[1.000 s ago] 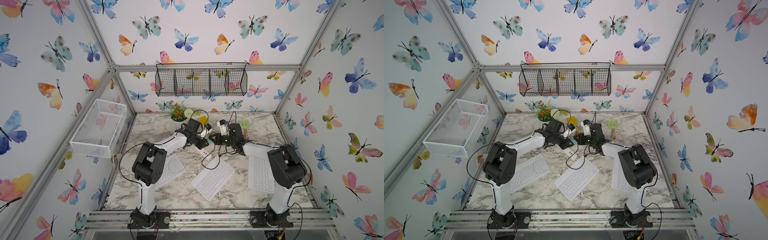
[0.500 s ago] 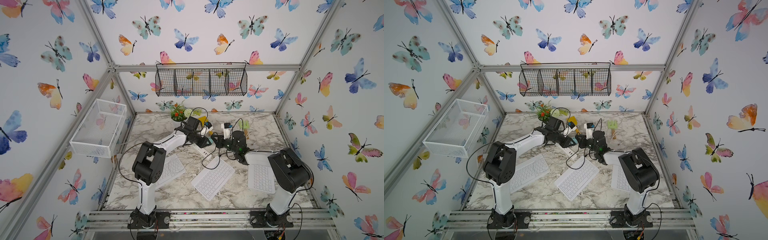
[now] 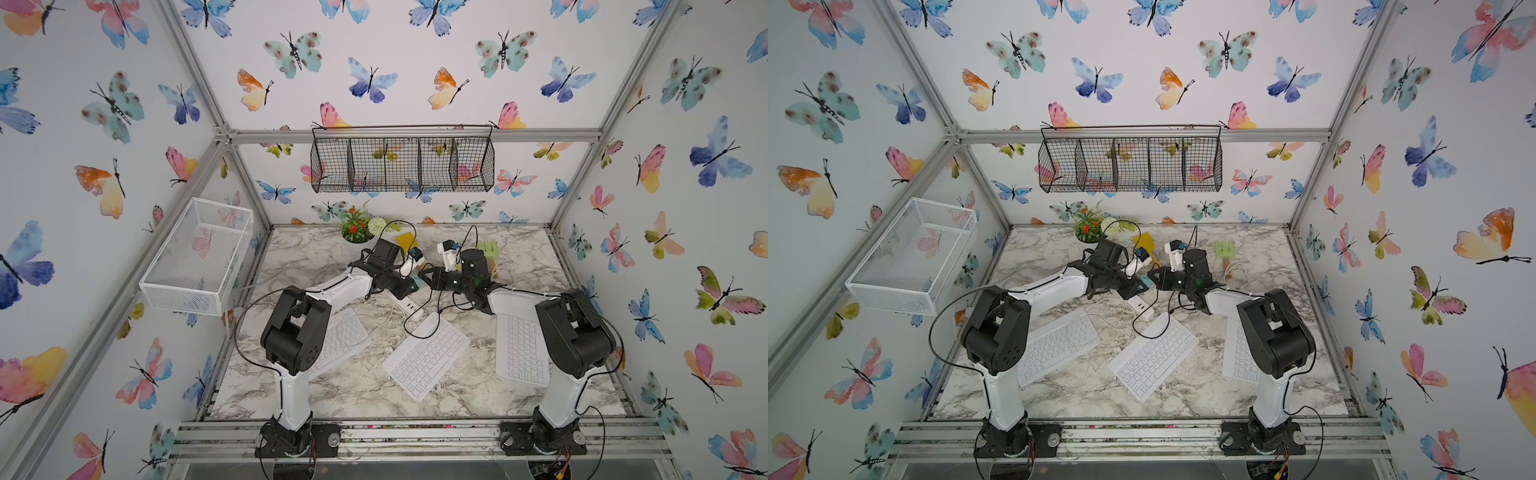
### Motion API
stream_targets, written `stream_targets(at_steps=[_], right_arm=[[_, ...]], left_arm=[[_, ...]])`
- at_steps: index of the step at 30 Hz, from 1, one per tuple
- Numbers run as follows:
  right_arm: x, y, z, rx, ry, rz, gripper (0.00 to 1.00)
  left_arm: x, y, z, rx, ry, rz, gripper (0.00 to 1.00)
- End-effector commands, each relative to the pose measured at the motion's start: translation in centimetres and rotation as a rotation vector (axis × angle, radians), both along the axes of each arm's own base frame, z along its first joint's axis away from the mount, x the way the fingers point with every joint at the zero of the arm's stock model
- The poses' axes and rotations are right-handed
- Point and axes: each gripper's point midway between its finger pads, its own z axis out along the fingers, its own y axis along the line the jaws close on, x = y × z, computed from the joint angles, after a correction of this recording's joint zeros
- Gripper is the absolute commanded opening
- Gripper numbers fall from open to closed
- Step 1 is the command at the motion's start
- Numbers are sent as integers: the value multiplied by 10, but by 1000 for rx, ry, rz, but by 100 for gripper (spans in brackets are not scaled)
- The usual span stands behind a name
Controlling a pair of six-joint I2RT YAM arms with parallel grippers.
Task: Unplug the wireless keyboard
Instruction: Remove the power cord from the plug.
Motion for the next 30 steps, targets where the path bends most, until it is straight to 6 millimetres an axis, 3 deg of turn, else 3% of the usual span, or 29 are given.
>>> stream_targets(at_steps=[1,7,12,17,30], right_arm=[[19,-5,53,123,-159,-55,2],[8,-4,55,136,-223,-56,3],[9,8,57,143,-199,8,17],[8,10,48,129,-159,21,29],[-2,8,23,67,-74,28,39]], left_arm=[[-30,-9,-14,4,136,-58,0],[-24,-13,-4,-27,128,-49,0],[-32,-20,-6,-20,109,-75,0],[-28,-22,-1,-30,89,-55,0],[-15,-18,5,-9,45,0,0]])
